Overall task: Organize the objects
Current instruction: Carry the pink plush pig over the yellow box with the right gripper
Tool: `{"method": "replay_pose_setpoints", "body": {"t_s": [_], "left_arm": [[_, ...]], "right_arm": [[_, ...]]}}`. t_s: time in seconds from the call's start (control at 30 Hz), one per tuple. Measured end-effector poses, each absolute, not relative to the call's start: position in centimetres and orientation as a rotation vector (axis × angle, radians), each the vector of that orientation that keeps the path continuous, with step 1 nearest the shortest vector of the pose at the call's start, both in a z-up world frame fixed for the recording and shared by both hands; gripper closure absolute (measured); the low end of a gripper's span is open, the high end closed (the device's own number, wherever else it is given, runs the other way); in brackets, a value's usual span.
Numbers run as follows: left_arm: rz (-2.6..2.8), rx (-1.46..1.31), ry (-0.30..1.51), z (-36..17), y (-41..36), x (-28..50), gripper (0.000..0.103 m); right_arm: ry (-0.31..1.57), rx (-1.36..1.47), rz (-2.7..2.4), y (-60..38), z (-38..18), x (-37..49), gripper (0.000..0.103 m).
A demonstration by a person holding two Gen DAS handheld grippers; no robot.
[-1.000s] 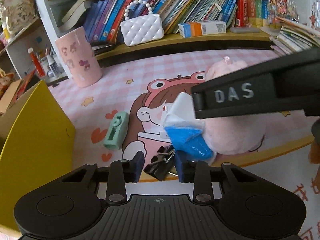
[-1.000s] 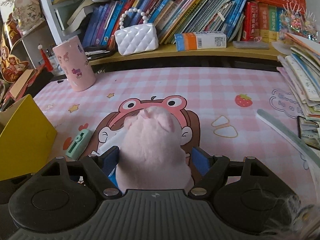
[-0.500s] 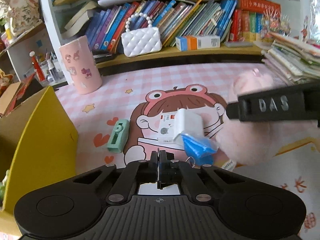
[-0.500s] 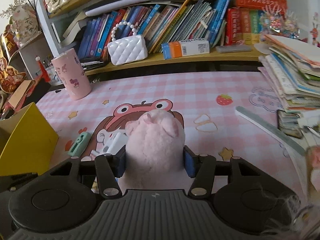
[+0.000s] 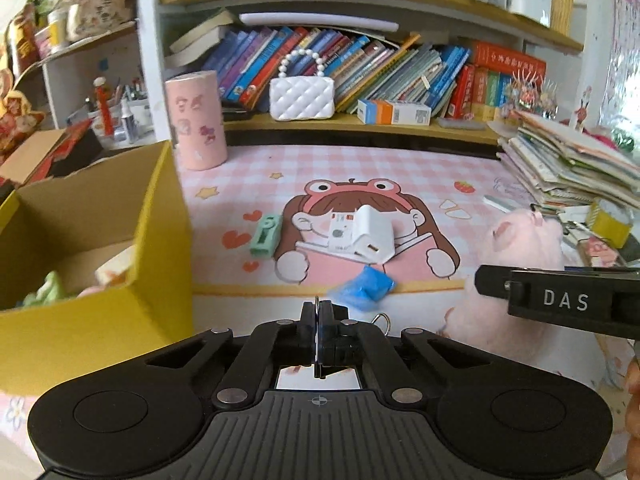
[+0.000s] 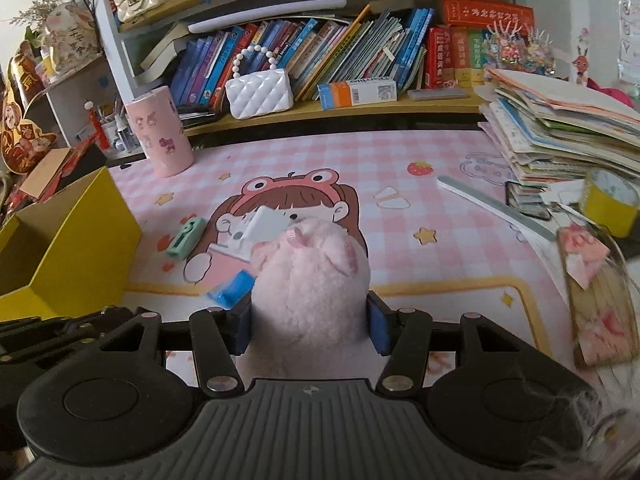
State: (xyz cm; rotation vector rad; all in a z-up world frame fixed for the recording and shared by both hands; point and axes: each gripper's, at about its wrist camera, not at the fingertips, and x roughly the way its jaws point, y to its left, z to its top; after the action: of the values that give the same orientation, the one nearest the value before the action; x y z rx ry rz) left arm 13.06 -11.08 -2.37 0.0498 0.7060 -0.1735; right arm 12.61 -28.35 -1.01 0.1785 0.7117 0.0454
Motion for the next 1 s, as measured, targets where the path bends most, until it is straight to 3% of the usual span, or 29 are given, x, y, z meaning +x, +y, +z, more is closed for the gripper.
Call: {"method": "replay_pose_setpoints", "body": {"t_s": [1.0], "left_arm": [[-0.015, -0.067, 0.67, 0.0, 6.9, -1.7, 0.103]], "right_arm": [[0.789, 0.079, 0.277, -9.8, -0.5, -0.6, 0.051]]}}
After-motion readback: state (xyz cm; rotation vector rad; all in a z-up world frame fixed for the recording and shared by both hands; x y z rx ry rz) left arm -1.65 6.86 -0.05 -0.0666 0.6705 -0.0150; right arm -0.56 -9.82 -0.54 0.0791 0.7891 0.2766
